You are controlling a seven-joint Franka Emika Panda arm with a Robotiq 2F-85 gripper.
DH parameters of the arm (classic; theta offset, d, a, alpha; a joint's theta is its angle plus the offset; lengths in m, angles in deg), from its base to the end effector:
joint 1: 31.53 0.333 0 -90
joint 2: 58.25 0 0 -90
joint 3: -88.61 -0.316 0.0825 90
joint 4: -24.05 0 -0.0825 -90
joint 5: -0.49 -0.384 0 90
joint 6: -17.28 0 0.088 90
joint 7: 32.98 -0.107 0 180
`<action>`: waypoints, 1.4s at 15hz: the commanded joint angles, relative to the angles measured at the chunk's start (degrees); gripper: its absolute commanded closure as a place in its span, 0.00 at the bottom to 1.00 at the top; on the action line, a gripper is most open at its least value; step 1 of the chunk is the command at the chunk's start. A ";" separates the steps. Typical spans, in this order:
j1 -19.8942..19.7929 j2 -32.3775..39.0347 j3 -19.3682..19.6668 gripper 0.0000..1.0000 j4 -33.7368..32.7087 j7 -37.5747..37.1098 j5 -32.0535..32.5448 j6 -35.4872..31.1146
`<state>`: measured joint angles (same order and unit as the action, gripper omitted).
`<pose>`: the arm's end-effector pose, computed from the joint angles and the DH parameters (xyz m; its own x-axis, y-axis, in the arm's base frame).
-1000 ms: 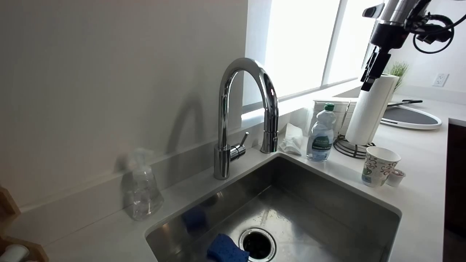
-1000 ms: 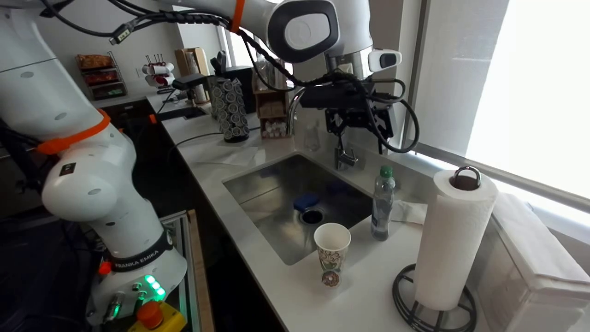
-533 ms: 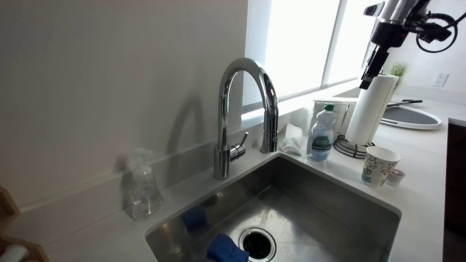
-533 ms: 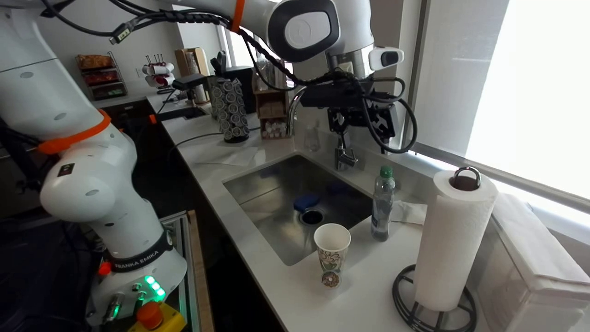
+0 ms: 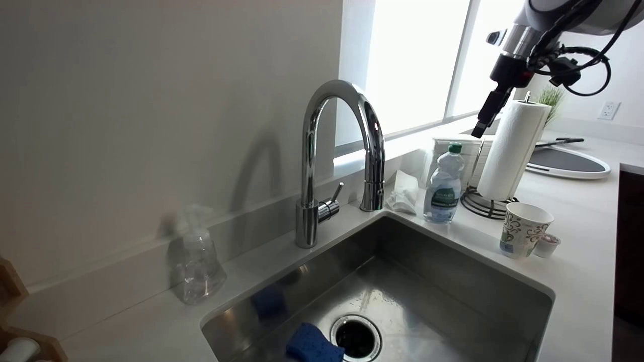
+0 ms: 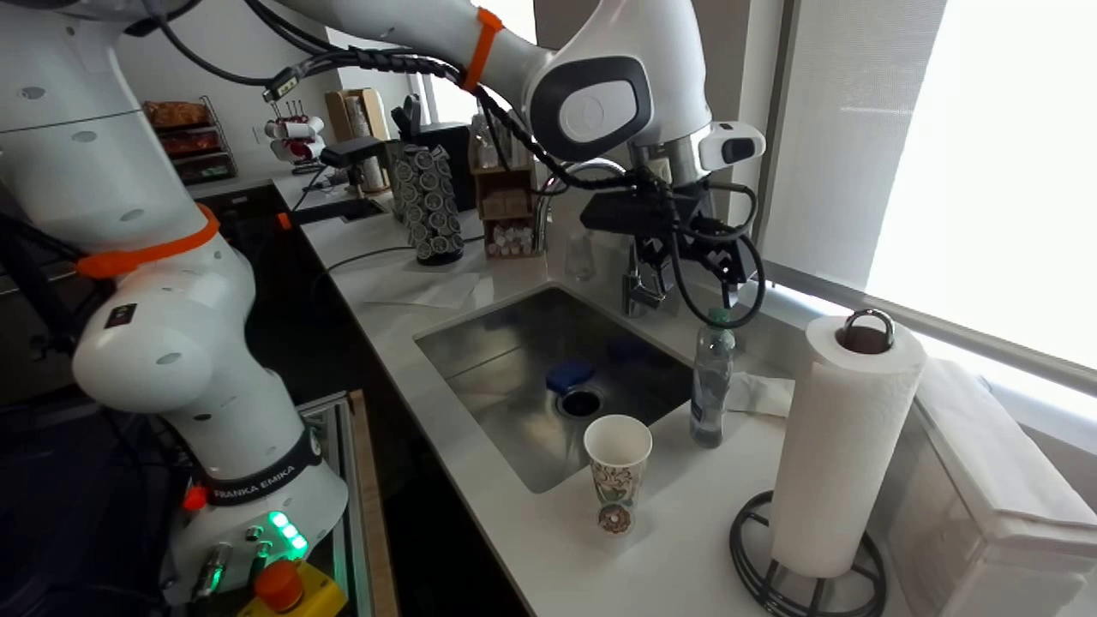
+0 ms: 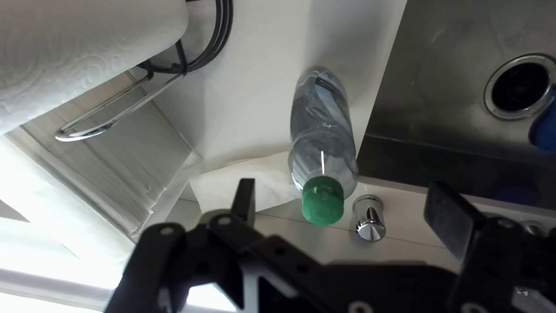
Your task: Move the dishwashing liquid bottle backwards.
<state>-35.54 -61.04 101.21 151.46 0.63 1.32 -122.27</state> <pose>0.5197 -0.1559 0.4210 0.9271 0.3085 0.2129 0.2827 -0.9485 0.1431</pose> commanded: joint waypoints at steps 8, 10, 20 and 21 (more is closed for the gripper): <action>-2.84 7.20 -3.51 0.00 -2.13 1.78 -9.75 -6.43; -3.29 8.06 -4.05 0.04 -2.81 1.30 -10.30 -6.45; -5.38 11.17 -5.48 0.22 -6.22 -3.06 -12.00 -5.78; -5.53 11.41 -5.63 0.25 -6.45 -3.67 -12.08 -5.79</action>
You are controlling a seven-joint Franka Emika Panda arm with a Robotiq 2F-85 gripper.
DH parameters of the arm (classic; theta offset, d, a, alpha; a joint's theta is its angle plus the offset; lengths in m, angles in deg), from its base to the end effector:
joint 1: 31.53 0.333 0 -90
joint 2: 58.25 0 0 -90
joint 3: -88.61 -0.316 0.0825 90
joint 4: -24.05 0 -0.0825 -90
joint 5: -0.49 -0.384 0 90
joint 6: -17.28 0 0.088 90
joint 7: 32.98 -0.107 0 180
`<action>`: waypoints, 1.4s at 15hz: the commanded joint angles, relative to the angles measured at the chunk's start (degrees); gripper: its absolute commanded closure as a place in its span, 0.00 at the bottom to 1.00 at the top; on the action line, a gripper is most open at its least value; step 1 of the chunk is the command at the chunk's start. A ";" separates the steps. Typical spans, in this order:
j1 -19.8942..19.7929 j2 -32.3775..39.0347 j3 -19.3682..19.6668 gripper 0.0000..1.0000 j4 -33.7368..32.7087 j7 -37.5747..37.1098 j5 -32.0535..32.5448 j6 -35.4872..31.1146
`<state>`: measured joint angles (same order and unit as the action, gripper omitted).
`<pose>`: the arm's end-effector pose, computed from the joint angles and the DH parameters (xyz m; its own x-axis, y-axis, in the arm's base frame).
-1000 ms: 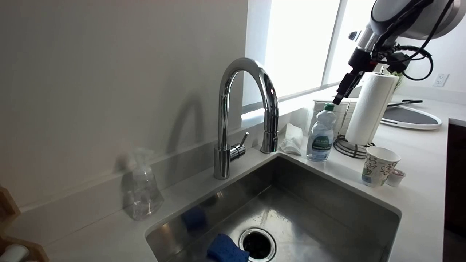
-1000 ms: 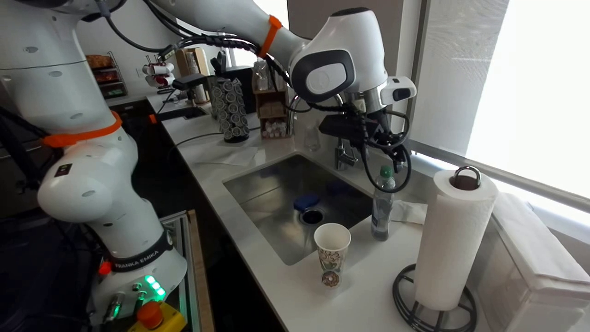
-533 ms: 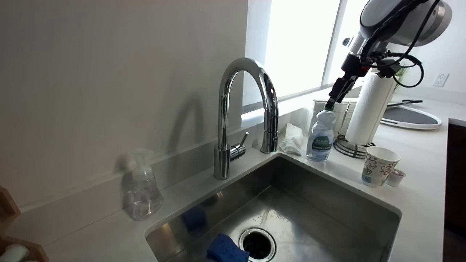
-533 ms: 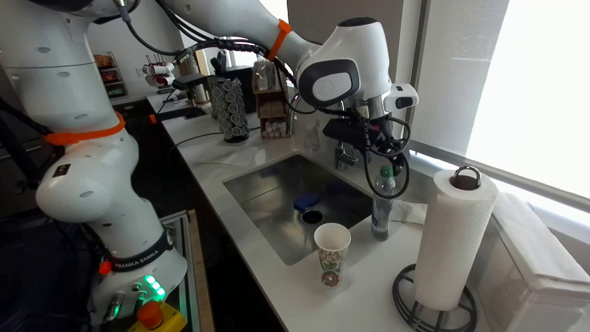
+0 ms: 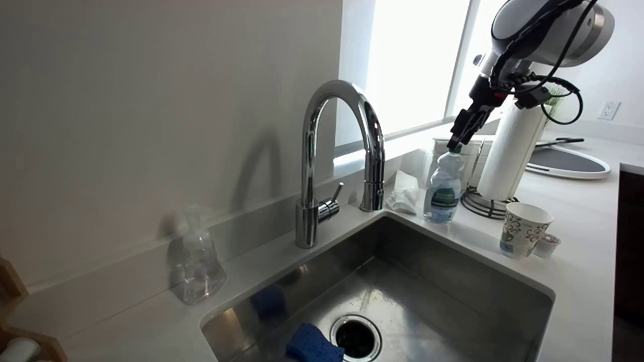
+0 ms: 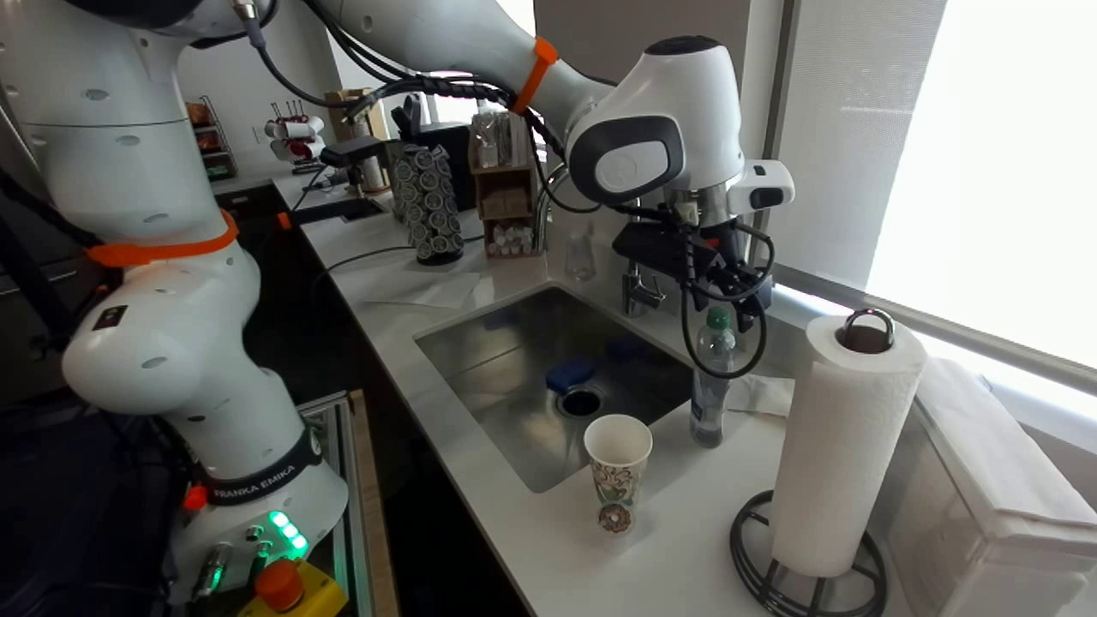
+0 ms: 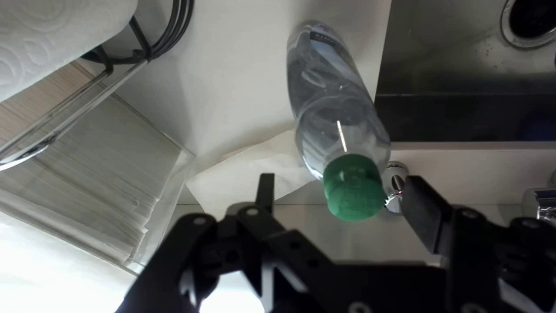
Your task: Move the dishwashing liquid bottle backwards.
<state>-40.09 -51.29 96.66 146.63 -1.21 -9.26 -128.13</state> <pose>0.5581 -0.1671 0.3776 0.9473 0.1413 0.2876 0.1343 -0.9900 0.0441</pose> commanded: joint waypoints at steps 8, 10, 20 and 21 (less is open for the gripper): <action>-1.06 3.05 -2.46 0.38 -3.51 -5.46 -0.46 3.22; -0.85 2.87 -2.28 0.42 -3.90 -7.35 0.88 5.68; -0.23 2.61 -1.67 0.52 -5.81 -13.82 8.47 10.03; -0.20 2.63 -1.67 0.56 -5.84 -14.00 9.06 10.07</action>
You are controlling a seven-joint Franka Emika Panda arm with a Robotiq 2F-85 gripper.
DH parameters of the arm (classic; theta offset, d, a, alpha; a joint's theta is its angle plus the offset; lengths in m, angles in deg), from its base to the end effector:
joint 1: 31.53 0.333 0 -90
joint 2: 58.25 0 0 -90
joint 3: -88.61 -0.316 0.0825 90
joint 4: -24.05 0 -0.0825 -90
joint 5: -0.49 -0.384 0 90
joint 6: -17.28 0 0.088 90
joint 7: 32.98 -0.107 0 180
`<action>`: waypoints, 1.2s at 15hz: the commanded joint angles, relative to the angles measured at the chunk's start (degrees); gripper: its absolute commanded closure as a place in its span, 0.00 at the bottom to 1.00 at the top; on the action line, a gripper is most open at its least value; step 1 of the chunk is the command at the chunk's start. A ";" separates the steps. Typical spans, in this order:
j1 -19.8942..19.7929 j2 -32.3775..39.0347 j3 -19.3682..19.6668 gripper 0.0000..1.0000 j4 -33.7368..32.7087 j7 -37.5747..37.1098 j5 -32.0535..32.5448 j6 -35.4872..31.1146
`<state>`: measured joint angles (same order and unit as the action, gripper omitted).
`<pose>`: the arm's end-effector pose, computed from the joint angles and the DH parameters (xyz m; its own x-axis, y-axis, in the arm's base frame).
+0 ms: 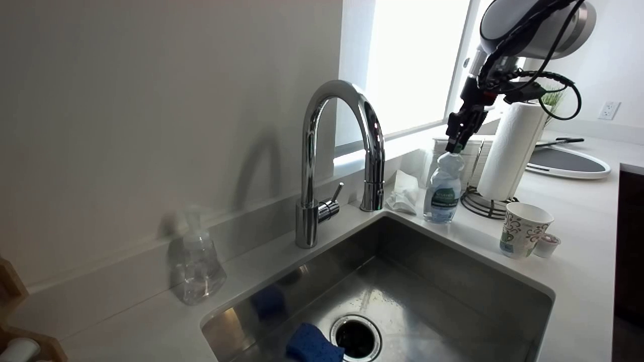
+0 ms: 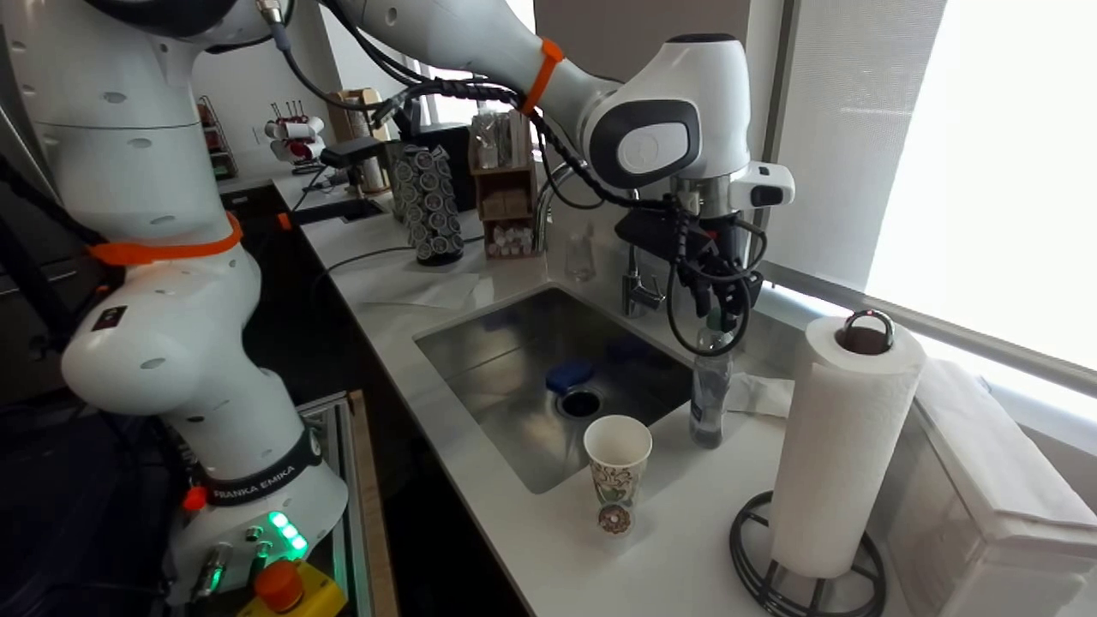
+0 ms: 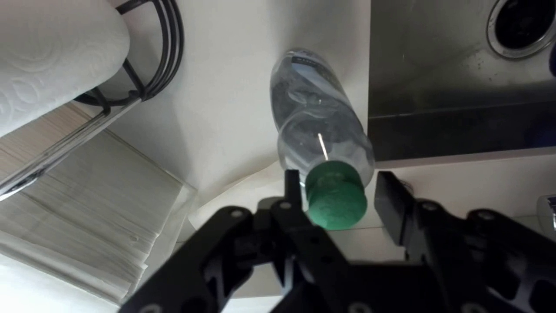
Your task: Move the dishwashing liquid bottle backwards.
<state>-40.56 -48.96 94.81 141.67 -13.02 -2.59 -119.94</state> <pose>0.5744 -0.1542 0.3779 0.9827 0.0519 0.1776 0.0460 -0.9982 0.0373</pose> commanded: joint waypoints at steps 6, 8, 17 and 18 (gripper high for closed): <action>0.00 0.65 -0.07 0.85 -0.89 -1.46 2.37 2.22; 0.18 -0.10 -0.46 0.89 -0.58 0.21 2.60 0.97; 3.65 -4.30 -6.78 0.91 -3.54 21.00 -1.87 1.25; 3.99 -3.99 -7.16 0.91 -4.29 23.08 -2.79 1.42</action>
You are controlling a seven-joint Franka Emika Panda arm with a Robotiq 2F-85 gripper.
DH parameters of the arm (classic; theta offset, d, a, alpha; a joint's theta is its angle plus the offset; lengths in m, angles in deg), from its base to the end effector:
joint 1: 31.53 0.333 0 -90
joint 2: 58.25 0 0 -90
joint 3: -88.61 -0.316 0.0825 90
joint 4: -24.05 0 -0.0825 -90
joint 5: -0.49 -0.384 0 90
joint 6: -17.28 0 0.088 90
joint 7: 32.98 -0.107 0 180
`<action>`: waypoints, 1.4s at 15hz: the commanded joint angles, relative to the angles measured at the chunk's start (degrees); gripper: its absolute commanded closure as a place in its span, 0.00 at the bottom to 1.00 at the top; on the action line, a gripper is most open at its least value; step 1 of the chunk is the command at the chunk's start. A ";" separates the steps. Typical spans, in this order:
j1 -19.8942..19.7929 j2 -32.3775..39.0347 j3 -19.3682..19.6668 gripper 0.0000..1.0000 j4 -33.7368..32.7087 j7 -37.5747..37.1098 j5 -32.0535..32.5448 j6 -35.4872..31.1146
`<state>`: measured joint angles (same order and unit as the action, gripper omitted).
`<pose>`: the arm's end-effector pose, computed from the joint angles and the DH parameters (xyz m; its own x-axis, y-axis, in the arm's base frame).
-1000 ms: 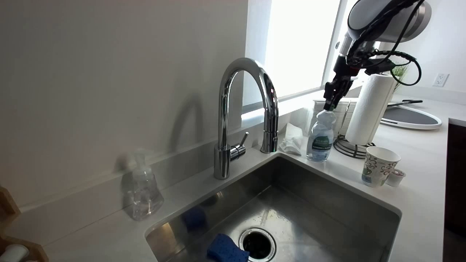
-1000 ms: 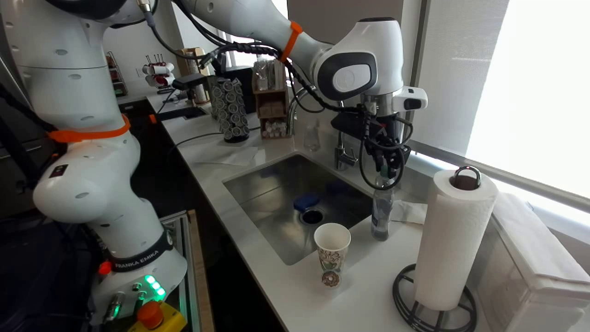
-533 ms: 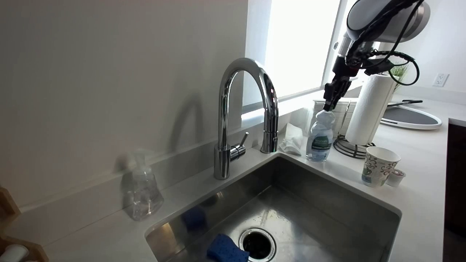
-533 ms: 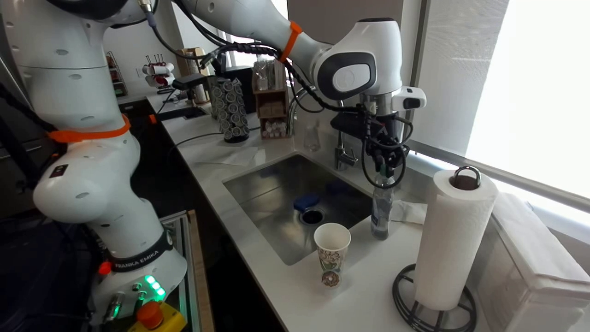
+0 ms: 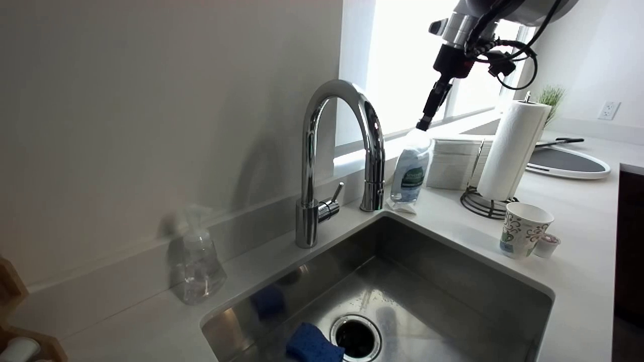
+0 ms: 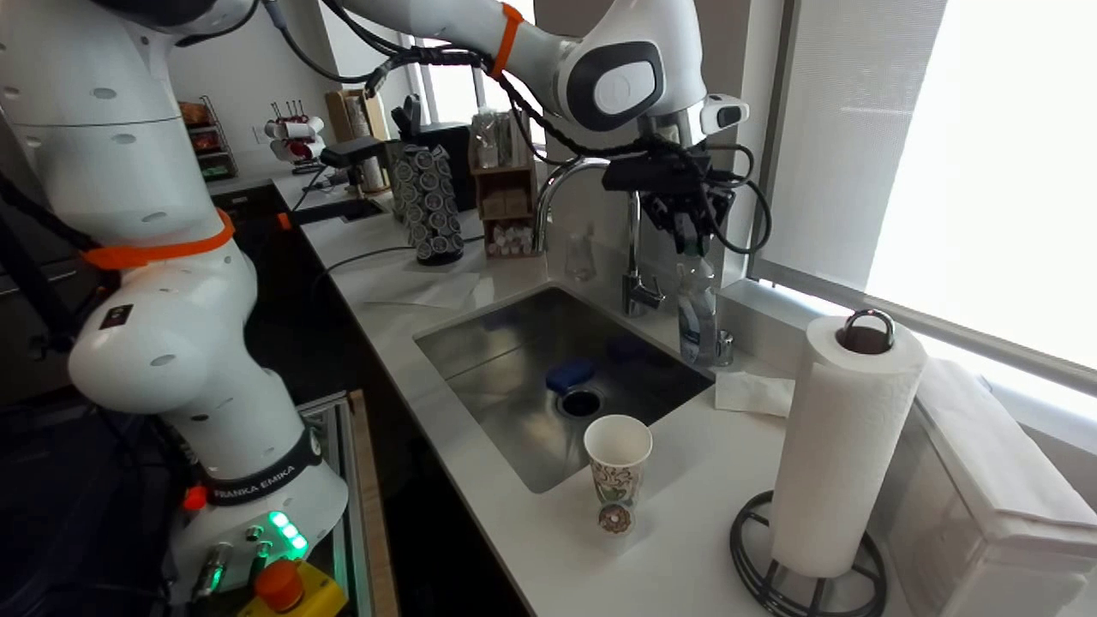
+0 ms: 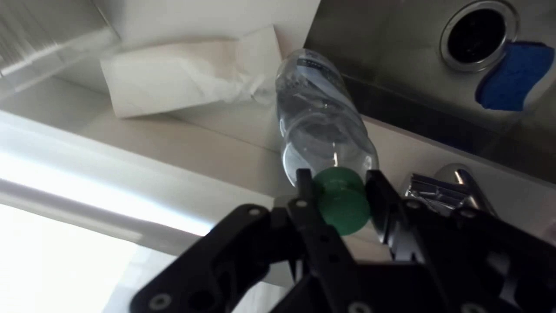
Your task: Move the dishwashing liquid bottle backwards.
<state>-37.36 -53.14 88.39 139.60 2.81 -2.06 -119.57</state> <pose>0.5942 -0.0580 0.4373 0.8427 0.4777 0.2482 0.4593 -0.8785 0.1314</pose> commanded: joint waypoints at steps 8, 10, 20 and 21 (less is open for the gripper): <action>1.25 3.20 -2.00 0.66 -3.30 20.83 -10.08 0.11; 1.17 3.58 -2.05 0.66 -3.58 21.63 -10.33 0.11; 0.39 12.43 -4.58 0.91 -9.95 25.38 -12.09 -4.37; 0.21 13.28 -5.09 0.91 -10.94 25.64 -12.34 -3.92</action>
<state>-36.50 -42.79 84.84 132.51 26.43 -12.71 -123.38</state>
